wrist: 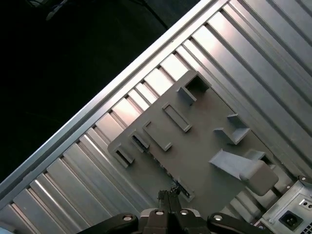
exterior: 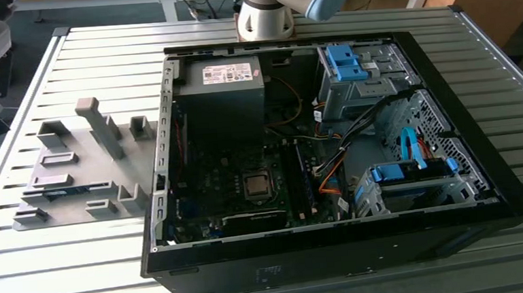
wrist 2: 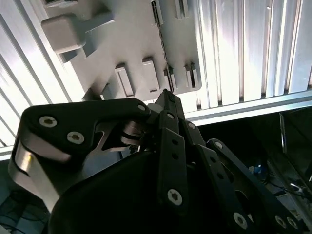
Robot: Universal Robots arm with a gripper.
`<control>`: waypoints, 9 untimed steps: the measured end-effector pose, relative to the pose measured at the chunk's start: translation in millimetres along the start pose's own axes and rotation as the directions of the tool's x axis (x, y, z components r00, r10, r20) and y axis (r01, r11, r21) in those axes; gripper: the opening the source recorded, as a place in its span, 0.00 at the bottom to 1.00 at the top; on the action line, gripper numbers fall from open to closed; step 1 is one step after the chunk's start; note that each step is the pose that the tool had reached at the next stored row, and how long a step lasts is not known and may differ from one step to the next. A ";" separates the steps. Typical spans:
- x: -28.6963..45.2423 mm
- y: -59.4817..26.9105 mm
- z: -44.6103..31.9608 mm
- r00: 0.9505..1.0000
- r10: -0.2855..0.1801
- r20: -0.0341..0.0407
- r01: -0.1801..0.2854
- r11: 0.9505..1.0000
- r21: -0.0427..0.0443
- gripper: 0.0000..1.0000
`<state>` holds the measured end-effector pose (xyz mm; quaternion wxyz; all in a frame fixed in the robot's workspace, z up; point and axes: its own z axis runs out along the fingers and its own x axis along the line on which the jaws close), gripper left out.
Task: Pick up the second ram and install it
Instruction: 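Pick up the second ram and move it above second insertion slot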
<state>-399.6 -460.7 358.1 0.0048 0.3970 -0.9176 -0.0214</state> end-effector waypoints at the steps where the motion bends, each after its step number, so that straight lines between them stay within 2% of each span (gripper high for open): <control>1: 0.0 0.0 0.1 1.000 -0.018 -0.001 0.018 1.000 0.000 0.11; 4: 0.0 0.0 0.3 0.998 -0.070 -0.003 0.070 0.998 -0.001 0.11; 9: 0.0 0.0 0.5 0.997 -0.080 -0.004 0.080 0.997 -0.001 0.11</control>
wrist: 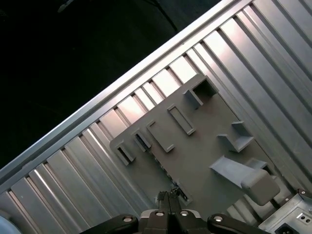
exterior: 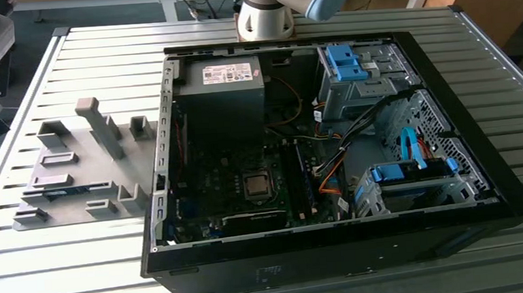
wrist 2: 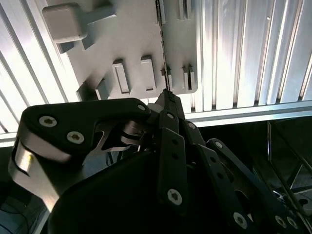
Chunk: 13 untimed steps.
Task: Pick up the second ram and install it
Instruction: 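Pick up the second ram and move it above second insertion slot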
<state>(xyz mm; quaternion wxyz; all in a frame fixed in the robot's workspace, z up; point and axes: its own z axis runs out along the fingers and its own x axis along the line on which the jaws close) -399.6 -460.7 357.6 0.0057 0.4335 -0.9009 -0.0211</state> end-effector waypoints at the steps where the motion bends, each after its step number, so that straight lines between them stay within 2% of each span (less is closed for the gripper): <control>1: 0.0 0.0 0.1 1.000 -0.008 0.000 0.008 1.000 0.000 0.11; 5: 0.1 0.1 0.3 0.998 -0.063 -0.003 0.063 0.998 -0.001 0.11; 13: 0.1 0.0 0.3 0.998 -0.065 -0.003 0.065 0.998 -0.001 0.11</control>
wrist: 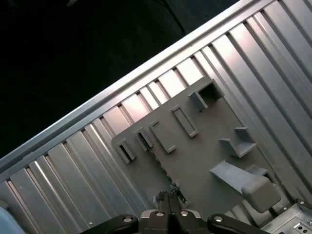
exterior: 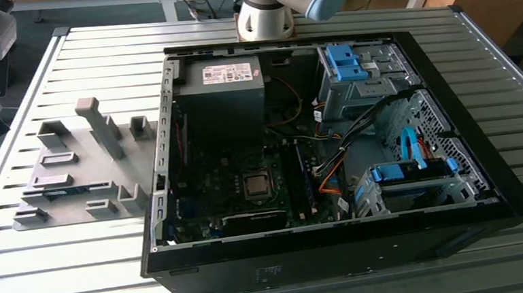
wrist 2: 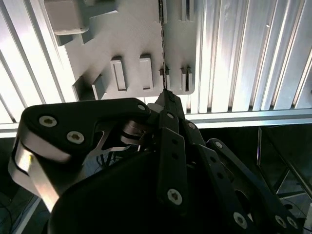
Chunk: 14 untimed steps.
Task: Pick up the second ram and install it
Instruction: 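Pick up the second ram and move it above second insertion slot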
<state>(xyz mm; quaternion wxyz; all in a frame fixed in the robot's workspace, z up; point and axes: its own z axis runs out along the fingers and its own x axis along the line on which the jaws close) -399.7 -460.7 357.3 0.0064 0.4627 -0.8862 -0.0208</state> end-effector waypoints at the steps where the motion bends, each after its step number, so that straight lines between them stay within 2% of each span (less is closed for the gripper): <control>1: 0.0 0.0 0.0 1.000 -0.001 0.000 0.001 1.000 0.000 0.11; 4: 0.1 0.0 0.0 1.000 -0.015 -0.001 0.015 1.000 0.000 0.11; 8: 0.2 -0.1 0.2 0.998 -0.066 -0.003 0.066 0.998 -0.001 0.11; 11: 0.1 -0.1 0.2 0.994 -0.112 -0.005 0.112 0.994 -0.001 0.11; 14: 0.1 -0.1 0.3 0.987 -0.162 -0.007 0.162 0.987 -0.002 0.11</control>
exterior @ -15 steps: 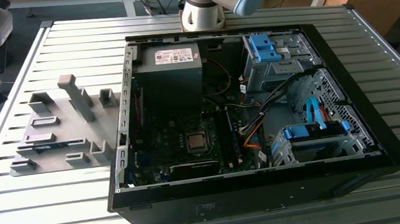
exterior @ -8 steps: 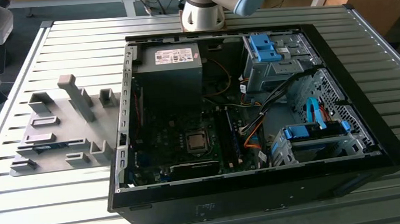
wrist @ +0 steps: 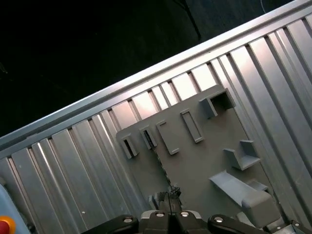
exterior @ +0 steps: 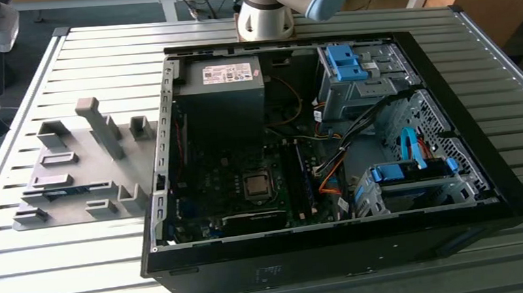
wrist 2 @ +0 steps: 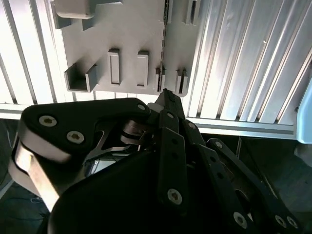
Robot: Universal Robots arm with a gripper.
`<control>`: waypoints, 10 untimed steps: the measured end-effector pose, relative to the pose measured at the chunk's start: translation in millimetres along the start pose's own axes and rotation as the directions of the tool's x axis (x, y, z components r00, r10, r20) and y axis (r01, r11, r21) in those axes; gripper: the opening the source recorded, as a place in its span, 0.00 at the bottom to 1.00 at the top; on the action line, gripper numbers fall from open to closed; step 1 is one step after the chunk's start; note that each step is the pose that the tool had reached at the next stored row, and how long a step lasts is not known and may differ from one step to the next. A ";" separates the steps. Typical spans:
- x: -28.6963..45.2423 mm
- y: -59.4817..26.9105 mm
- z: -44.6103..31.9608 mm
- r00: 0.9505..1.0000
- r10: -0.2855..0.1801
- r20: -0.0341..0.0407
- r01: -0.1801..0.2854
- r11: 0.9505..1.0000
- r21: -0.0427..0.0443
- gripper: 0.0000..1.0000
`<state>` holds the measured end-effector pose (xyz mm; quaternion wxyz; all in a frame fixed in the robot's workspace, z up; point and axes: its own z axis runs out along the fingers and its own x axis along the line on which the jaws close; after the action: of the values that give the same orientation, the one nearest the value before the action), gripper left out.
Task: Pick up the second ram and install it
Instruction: 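Pick up the second ram and move it above second insertion slot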
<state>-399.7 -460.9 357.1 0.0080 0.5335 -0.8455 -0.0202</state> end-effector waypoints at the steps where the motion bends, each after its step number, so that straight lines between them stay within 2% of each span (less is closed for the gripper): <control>1: 0.0 0.0 0.0 1.000 -0.017 -0.001 0.017 1.000 0.000 0.11; 5: 0.0 0.0 0.2 0.996 -0.085 -0.004 0.085 0.996 -0.001 0.11; 10: 0.1 0.0 0.7 0.987 -0.160 -0.007 0.160 0.987 -0.002 0.11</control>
<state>-399.7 -460.9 356.3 0.0097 0.5996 -0.8000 -0.0195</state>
